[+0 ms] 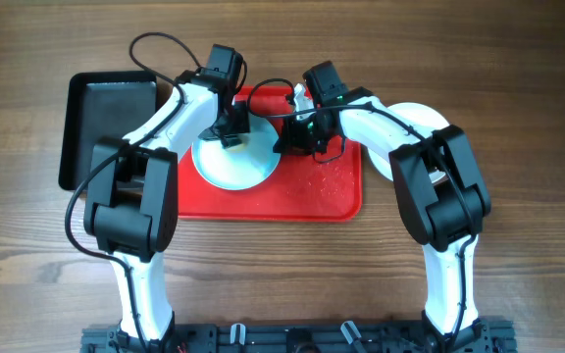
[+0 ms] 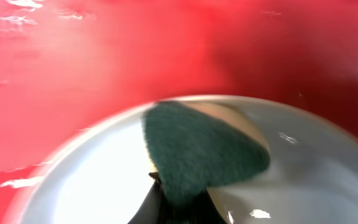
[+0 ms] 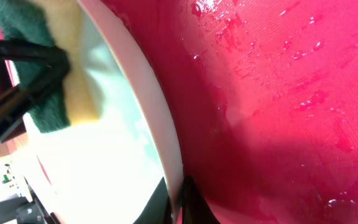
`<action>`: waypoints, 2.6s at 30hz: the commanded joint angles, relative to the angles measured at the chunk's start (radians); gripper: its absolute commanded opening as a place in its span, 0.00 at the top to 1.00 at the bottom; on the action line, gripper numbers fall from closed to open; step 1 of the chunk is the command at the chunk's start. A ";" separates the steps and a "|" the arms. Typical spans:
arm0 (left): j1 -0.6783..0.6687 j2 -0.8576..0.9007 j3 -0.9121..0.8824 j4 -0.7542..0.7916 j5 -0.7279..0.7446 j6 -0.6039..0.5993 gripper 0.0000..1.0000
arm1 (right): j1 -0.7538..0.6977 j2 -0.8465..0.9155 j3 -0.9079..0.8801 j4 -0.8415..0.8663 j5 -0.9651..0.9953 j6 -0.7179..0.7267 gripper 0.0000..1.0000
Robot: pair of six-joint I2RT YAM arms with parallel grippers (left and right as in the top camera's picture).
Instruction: Clean dirty plates on tray and stack at the side
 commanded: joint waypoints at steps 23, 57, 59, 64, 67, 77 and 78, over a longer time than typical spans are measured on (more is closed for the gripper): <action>0.165 -0.051 0.279 -0.428 -0.073 -0.014 0.96 | -0.002 0.002 -0.012 -0.065 0.002 -0.024 0.96; 0.166 -0.046 0.277 -0.416 0.043 -0.005 0.96 | 0.387 -0.451 -0.013 -0.340 1.696 0.019 0.96; 0.166 -0.046 0.277 -0.416 0.043 -0.005 0.96 | 0.410 -0.451 -0.013 -0.340 1.762 0.018 0.96; 0.166 -0.046 0.277 -0.416 0.043 -0.005 0.96 | 0.470 -0.451 -0.013 -0.339 1.940 0.014 0.96; 0.166 -0.046 0.277 -0.416 0.043 -0.005 0.96 | 0.499 -0.451 -0.013 -0.340 2.036 0.011 0.96; 0.166 -0.046 0.277 -0.416 0.043 -0.005 0.96 | 0.566 -0.453 -0.013 -0.324 2.148 -0.049 0.96; 0.166 -0.046 0.277 -0.417 0.043 -0.005 0.96 | 0.566 -0.453 -0.013 -0.324 2.148 -0.048 0.96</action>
